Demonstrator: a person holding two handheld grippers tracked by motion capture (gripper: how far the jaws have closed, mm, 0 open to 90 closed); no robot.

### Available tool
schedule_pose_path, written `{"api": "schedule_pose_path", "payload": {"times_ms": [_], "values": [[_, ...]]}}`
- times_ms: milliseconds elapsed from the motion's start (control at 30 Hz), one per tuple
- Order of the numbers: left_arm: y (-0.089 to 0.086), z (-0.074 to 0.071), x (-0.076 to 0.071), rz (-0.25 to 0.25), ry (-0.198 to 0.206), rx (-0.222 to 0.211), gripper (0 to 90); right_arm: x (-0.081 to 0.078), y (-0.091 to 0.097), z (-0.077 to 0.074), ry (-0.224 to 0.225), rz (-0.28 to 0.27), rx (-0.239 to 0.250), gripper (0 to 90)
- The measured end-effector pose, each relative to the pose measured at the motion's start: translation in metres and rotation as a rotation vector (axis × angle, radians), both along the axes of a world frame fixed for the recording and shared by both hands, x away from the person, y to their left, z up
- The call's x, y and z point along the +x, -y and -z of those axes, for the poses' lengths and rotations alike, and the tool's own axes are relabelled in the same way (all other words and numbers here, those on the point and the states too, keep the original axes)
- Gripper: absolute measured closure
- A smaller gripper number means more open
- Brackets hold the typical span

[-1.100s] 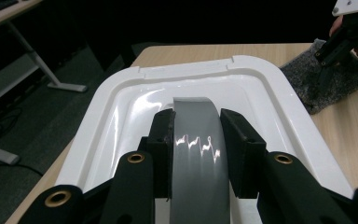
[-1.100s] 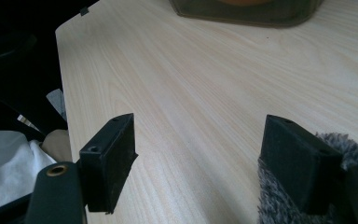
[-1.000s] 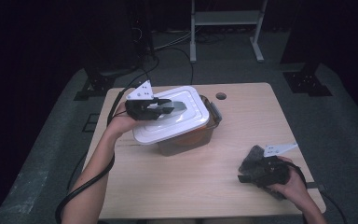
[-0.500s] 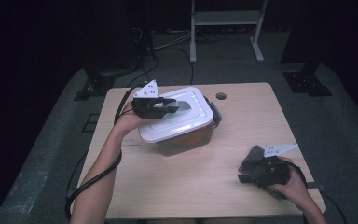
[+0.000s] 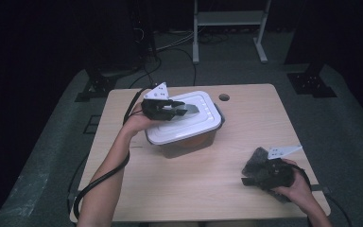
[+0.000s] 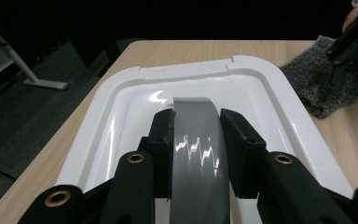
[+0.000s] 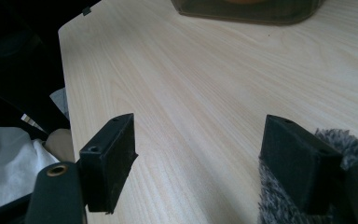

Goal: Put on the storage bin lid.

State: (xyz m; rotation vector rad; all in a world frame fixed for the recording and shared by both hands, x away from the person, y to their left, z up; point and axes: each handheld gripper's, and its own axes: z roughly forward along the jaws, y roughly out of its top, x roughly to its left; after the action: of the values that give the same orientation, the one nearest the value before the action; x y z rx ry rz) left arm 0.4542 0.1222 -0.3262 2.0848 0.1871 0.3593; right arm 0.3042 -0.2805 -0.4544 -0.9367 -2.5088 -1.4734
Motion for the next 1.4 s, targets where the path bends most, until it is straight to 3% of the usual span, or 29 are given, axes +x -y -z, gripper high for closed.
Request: {"api": "schedule_pose_path", "payload": {"times_ms": [967, 1233, 1400], "values": [[0.015, 0.012, 0.01, 0.015, -0.016, 0.061, 66.3, -0.002, 0.0, 0.0, -0.002, -0.011, 0.003, 25.0], [0.015, 0.012, 0.012, 0.018, -0.023, 0.06, 66.0, -0.002, 0.001, 0.0, -0.003, -0.008, 0.003, 25.0], [0.017, 0.015, 0.012, 0.019, -0.017, 0.089, 62.2, -0.002, 0.001, 0.0, 0.0, -0.012, 0.004, 25.0]]}}
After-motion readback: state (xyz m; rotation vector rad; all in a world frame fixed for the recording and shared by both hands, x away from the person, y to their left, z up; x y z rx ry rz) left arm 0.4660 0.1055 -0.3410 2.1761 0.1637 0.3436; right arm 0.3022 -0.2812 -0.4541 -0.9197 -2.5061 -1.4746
